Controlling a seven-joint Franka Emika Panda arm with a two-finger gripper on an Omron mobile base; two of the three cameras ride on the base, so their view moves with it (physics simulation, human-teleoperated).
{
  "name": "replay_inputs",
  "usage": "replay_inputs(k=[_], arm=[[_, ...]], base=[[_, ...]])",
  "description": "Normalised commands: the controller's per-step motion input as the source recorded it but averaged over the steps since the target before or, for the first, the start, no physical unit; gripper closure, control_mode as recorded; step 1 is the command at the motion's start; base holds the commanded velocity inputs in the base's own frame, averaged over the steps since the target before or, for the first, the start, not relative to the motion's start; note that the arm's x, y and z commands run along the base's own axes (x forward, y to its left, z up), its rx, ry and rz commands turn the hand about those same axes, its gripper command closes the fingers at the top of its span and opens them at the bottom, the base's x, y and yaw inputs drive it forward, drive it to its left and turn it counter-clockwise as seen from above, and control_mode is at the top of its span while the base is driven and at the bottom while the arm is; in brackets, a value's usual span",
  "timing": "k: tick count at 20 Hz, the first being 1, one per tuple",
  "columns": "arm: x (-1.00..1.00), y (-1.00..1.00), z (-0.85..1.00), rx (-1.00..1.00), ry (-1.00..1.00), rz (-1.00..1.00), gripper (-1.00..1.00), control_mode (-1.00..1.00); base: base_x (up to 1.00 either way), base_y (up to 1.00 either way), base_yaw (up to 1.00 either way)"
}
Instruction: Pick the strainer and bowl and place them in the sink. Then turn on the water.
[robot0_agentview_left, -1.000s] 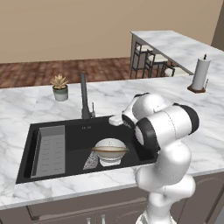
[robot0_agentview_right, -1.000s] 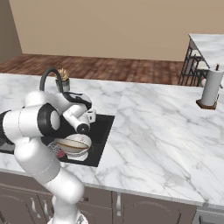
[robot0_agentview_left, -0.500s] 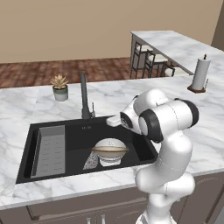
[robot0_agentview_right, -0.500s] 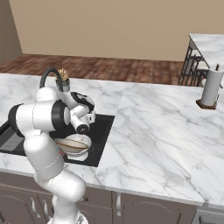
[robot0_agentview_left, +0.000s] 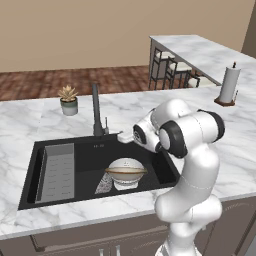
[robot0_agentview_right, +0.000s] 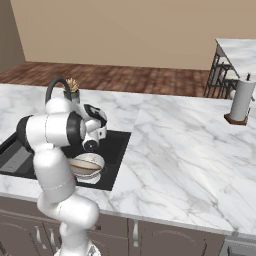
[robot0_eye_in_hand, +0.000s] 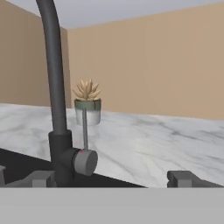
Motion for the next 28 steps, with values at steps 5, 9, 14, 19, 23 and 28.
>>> replay_inputs(k=[5,9,14,19,23,28], arm=[[0.27,0.19,0.0,0.0,0.0,-0.03,-1.0,-1.0],[0.22,0.12,-0.02,0.0,0.0,-0.02,-1.0,-1.0],[0.12,0.15,-0.09,0.0,0.0,-0.01,-1.0,-1.0],[0.04,0.15,-0.05,0.0,0.0,0.0,-1.0,-1.0],[0.07,0.04,0.0,0.0,0.0,0.0,-1.0,-1.0],[0.19,0.02,0.0,0.0,0.0,-0.01,-1.0,-1.0]], base=[[0.0,0.0,0.0],[0.0,0.0,0.0],[0.0,0.0,0.0],[0.0,0.0,0.0],[0.0,0.0,0.0],[0.0,0.0,0.0]])
